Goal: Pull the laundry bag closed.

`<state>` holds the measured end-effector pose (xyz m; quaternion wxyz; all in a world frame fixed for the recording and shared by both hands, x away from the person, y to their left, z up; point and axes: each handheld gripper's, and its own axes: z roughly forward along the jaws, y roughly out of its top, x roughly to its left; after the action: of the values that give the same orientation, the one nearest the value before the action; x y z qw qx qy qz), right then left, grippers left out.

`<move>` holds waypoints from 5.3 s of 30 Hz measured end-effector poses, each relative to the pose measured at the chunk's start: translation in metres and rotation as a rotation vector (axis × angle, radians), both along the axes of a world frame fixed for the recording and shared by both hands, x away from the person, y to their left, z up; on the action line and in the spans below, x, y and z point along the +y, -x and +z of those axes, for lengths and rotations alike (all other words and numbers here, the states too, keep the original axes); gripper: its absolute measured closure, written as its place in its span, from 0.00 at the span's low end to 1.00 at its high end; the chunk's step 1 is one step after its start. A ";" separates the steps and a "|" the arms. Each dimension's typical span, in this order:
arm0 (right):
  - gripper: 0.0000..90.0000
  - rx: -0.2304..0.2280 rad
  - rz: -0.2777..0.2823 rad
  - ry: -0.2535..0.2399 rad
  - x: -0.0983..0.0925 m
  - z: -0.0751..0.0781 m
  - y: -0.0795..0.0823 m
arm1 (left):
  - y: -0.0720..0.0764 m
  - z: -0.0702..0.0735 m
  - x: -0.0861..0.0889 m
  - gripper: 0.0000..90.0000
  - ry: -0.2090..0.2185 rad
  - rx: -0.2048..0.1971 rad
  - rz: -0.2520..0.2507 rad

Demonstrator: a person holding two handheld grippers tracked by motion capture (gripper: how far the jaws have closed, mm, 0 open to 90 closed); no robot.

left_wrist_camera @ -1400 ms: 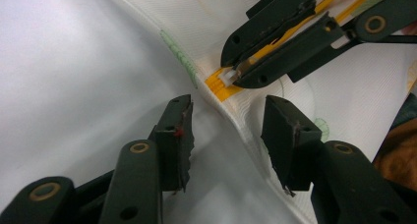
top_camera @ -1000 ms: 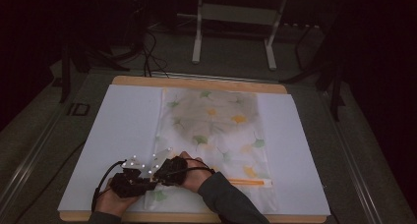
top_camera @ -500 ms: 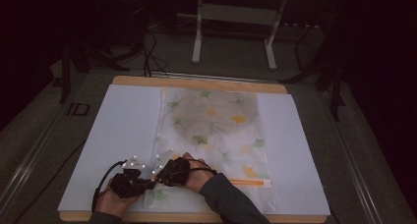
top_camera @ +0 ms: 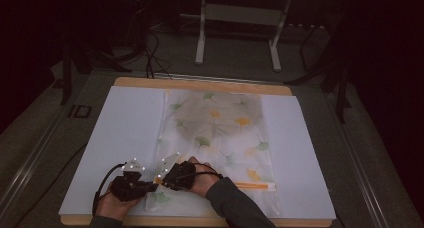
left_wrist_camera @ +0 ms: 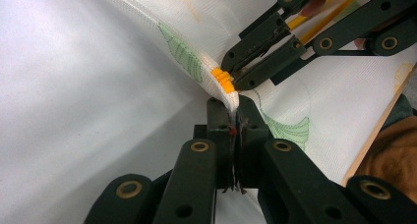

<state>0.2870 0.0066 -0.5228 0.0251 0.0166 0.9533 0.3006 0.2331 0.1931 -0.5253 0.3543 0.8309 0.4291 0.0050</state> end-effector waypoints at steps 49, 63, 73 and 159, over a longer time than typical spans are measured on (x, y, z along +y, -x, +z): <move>0.94 -0.052 -0.037 0.127 -0.022 0.007 0.006 | 0.005 0.004 0.008 0.97 0.019 -0.034 0.021; 0.94 -0.059 -0.038 0.151 -0.033 0.009 0.006 | 0.006 0.004 0.010 0.98 0.021 -0.039 0.025; 0.94 -0.073 -0.035 0.172 -0.039 0.010 0.007 | 0.006 0.004 0.010 0.98 0.024 -0.038 0.028; 1.00 -0.103 -0.048 0.267 -0.081 0.012 0.003 | 0.007 0.005 0.014 0.98 0.020 -0.036 0.032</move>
<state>0.2844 -0.0745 -0.5105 0.0832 0.0205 0.9816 0.1707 0.2264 0.2074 -0.5200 0.3701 0.8200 0.4362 0.0213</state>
